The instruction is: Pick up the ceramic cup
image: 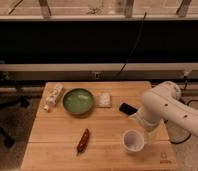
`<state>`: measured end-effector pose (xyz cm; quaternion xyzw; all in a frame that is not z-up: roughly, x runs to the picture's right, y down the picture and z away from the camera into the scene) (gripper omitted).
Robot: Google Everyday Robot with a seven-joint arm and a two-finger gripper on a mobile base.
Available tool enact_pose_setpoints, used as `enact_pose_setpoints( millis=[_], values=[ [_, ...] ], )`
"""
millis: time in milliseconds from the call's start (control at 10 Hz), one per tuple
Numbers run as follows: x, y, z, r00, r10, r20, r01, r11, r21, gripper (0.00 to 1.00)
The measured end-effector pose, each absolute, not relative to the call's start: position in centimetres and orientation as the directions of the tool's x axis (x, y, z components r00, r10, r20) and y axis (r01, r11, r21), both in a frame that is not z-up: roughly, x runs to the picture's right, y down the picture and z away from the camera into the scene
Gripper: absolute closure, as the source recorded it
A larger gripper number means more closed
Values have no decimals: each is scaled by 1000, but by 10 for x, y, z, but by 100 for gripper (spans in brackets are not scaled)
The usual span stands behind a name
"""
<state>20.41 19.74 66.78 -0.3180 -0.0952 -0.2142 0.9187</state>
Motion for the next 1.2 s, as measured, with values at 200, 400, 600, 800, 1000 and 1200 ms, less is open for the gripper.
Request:
enact_pose_setpoints(
  millis=[200, 400, 600, 800, 1000, 1200],
  values=[
    [204, 197, 667, 890, -329, 317, 454, 709, -539, 20],
    [205, 208, 661, 892, -310, 329, 448, 707, -547, 20],
    [205, 216, 660, 894, -290, 341, 439, 717, -541, 20],
    [204, 224, 658, 895, -268, 358, 431, 726, -536, 20],
    [191, 223, 661, 887, -266, 378, 441, 729, -523, 20],
    [180, 214, 666, 881, -269, 389, 450, 732, -512, 20]
  ],
)
